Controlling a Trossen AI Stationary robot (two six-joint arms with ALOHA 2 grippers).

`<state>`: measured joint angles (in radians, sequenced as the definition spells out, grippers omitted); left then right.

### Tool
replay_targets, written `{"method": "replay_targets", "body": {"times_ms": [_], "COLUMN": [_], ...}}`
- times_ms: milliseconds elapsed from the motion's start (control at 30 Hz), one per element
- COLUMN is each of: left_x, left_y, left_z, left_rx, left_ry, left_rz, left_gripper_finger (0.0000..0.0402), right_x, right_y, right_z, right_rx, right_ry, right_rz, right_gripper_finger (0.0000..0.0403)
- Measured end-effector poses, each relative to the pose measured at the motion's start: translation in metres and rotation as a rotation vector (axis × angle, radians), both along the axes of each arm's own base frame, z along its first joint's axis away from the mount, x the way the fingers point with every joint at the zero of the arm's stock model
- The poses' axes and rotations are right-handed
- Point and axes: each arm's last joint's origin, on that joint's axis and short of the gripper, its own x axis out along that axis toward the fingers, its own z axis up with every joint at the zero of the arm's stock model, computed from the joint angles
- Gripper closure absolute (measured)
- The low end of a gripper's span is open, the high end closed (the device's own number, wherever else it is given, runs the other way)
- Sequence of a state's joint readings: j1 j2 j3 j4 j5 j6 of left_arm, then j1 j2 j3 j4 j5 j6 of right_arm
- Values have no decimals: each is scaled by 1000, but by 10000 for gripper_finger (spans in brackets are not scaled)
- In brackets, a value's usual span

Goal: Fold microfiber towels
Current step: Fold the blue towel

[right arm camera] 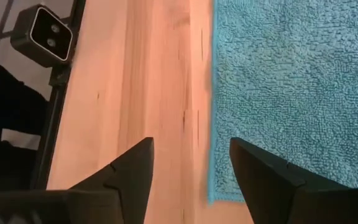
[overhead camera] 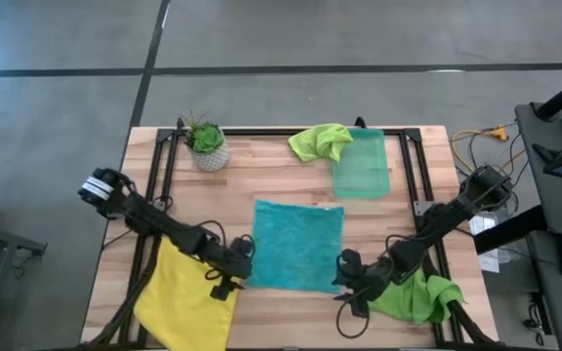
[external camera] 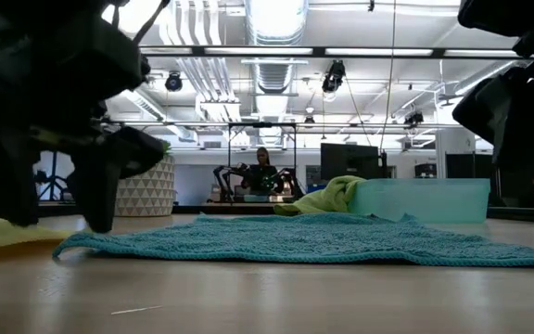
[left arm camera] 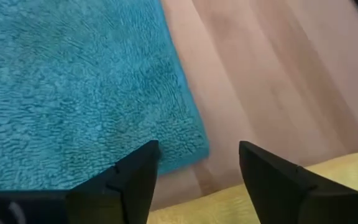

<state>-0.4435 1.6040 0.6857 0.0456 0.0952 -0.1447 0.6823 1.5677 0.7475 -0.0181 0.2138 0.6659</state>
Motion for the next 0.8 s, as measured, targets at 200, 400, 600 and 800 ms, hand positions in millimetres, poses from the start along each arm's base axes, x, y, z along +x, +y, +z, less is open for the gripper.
{"method": "replay_targets", "body": {"times_ms": [200, 400, 600, 800], "left_x": [8, 15, 13, 11], "left_y": [-6, -13, -17, -18], "left_z": [-9, -14, -13, -14], "left_rx": [79, 155, 173, 155], "left_ry": [-19, -38, -39, -6], "left_rz": [20, 60, 77, 124], "left_gripper_finger": [192, 201, 260, 339], "right_x": [0, 1, 3, 4], "right_y": [0, 1, 3, 3], "right_z": [0, -9, -23, -27], "right_rx": [2, -13, -26, -36], "right_ry": [4, 28, 66, 79], "right_rz": [-4, -7, -19, -19], "right_gripper_finger": [207, 207, 207, 207]}}
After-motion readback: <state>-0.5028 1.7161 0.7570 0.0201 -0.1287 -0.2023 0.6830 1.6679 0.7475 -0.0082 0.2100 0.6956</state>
